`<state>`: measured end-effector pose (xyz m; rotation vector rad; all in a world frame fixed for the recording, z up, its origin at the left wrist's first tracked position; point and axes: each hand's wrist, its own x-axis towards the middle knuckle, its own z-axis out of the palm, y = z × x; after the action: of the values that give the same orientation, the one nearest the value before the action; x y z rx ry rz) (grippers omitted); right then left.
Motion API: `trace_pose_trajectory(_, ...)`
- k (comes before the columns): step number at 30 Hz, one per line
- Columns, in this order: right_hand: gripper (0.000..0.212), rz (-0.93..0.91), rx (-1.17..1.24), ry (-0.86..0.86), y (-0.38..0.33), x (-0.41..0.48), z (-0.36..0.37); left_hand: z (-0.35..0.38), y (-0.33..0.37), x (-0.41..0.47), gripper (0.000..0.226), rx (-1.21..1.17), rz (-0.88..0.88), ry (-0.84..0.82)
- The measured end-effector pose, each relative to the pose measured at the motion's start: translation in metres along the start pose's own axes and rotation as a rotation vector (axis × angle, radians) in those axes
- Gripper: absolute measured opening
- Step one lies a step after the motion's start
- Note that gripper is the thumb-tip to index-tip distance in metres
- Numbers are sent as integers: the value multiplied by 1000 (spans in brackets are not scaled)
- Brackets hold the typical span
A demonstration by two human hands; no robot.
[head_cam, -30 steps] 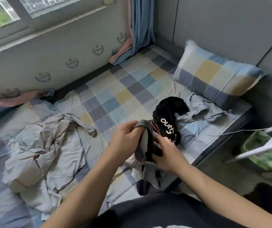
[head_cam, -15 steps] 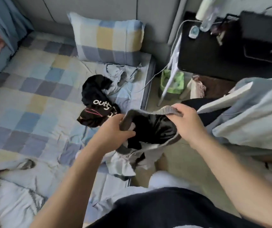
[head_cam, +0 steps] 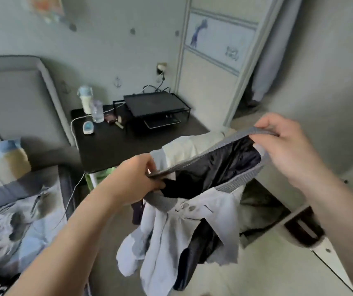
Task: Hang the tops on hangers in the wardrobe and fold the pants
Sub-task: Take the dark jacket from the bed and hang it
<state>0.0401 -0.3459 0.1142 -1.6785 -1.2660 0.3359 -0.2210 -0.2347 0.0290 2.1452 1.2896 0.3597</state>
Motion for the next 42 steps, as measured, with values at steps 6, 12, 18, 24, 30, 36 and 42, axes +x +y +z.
trace_pose_trajectory(6, 7, 12, -105, 214, 47, 64, -135, 23, 134, 110, 23, 147, 101, 24)
trace_pose_trajectory(12, 37, 178, -17, 227, 106, 122, -236, 55, 258, 209, 17, -642, 89, 75)
trace_pose_trajectory(18, 24, 206, 108, 188, 112, 175, -307, 51, 388, 281, 21, -748, 271, 124)
trace_pose_trajectory(24, 31, 97, -248, 31, 99, 215, -362, 45, 495, 343, 25, -710, 511, 83)
trace_pose_trajectory(30, 37, -50, -419, 355, 94, 274, -409, 33, 556, 403, 30, -418, 829, -103)
trace_pose_trajectory(36, 45, -43, -586, 489, 75, 358, -429, 52, 607, 459, 23, 11, 1001, -219)
trace_pose_trajectory(42, 19, 165, -1014, 421, 70, 422, -463, 28, 652, 532, 19, -93, 914, 7)
